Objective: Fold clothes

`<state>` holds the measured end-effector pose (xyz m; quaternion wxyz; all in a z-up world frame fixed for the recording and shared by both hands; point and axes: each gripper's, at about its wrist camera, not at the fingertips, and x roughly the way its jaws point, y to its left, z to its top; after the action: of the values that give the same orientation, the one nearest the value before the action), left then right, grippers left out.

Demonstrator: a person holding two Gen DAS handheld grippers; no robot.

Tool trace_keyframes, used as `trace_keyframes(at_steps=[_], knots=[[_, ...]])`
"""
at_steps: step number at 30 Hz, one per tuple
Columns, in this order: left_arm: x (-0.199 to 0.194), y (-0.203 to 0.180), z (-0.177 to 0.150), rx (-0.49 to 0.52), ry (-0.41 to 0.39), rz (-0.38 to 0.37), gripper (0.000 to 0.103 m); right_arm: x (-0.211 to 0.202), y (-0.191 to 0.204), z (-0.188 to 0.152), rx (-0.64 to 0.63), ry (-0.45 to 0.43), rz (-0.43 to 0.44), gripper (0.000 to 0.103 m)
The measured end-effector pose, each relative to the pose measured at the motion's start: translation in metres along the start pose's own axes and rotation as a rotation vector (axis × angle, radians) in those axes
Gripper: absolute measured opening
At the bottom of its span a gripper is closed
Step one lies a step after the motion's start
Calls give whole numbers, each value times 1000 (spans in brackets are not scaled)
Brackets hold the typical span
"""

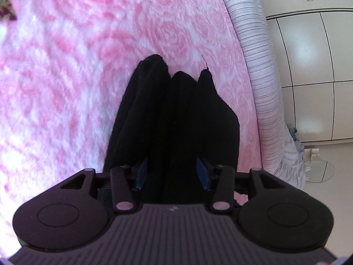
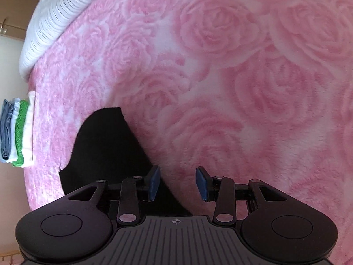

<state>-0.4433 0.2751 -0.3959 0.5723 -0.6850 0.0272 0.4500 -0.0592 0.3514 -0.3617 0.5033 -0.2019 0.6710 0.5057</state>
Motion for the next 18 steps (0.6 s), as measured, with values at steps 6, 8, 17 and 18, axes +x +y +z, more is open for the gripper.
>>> trace_keyframes(at_steps=[6,8,17,18], knots=[[-16,-18,-9,137,-55,-47,15,10,20,-9,-115,17,-33,39],[-31,-19,-13,158,-80,-32,15,7,37,-16,-219,15,-50,39],[-45,3,-8,172,-105,-18,15,15,93,-70,-620,-82,-197,39],[-43,2,-7,191,-103,-24,15,15,96,-75,-661,-102,-217,39]])
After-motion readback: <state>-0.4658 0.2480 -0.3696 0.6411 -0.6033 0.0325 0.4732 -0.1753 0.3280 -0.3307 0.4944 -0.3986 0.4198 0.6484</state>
